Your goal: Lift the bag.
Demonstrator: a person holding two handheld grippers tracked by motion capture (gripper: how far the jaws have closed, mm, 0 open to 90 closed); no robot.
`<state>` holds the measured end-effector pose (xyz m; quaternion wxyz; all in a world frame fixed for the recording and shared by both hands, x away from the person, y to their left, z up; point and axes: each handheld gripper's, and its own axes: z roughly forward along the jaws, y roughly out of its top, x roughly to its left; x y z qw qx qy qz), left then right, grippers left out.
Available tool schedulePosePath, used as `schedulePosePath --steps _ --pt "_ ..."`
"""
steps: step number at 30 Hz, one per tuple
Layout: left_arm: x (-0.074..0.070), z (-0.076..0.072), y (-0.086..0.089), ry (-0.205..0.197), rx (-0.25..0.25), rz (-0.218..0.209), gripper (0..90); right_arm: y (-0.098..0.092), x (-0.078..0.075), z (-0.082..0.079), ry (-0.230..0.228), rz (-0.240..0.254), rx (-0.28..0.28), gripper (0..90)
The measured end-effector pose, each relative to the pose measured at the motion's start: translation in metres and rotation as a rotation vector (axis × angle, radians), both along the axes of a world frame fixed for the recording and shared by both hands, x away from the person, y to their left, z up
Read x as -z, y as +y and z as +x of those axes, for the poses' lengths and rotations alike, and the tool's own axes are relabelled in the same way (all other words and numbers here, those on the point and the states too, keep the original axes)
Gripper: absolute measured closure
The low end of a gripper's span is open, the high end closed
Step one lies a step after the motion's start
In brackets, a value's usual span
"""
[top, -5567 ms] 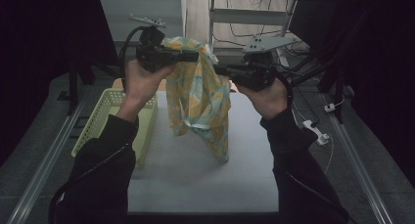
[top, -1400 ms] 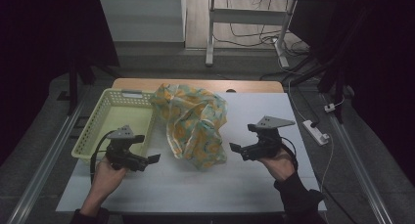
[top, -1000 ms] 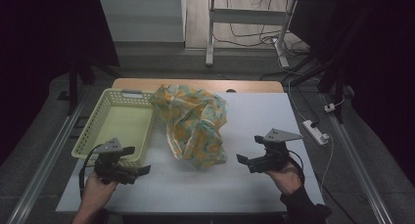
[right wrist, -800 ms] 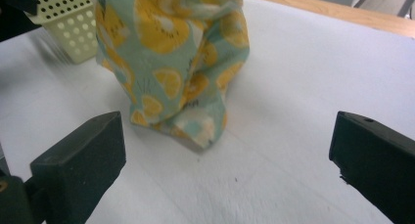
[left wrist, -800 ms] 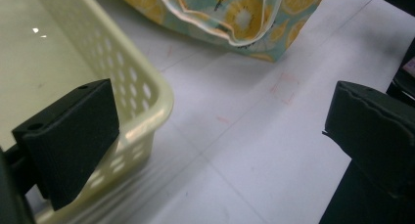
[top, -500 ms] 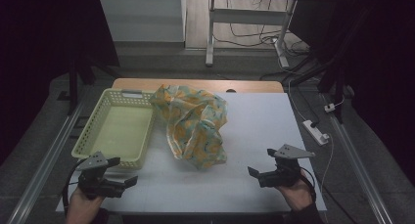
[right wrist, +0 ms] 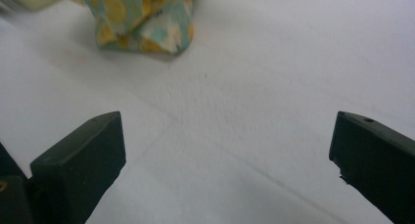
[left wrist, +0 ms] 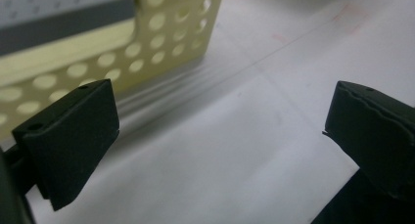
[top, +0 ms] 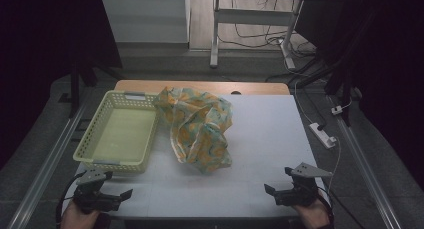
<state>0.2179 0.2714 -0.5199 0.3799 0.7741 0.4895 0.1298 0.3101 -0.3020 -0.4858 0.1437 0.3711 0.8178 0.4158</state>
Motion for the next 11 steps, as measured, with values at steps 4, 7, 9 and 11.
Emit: schedulePosePath --steps 4,7,9,11 --pt "0.001 -0.002 0.000 0.018 -0.019 0.049 0.0 -0.003 0.008 -0.005 0.035 -0.030 0.005 0.0" --pt "0.001 -0.001 0.002 0.026 -0.022 0.037 0.0 -0.006 0.014 -0.006 0.065 -0.051 0.010 0.0" --pt "0.002 -0.001 0.004 0.036 -0.025 0.023 0.0 -0.008 0.013 -0.006 0.061 -0.037 0.021 0.0" --pt "0.002 0.000 0.005 0.038 -0.026 0.012 0.0 -0.008 0.014 -0.005 0.068 -0.038 0.027 0.0"
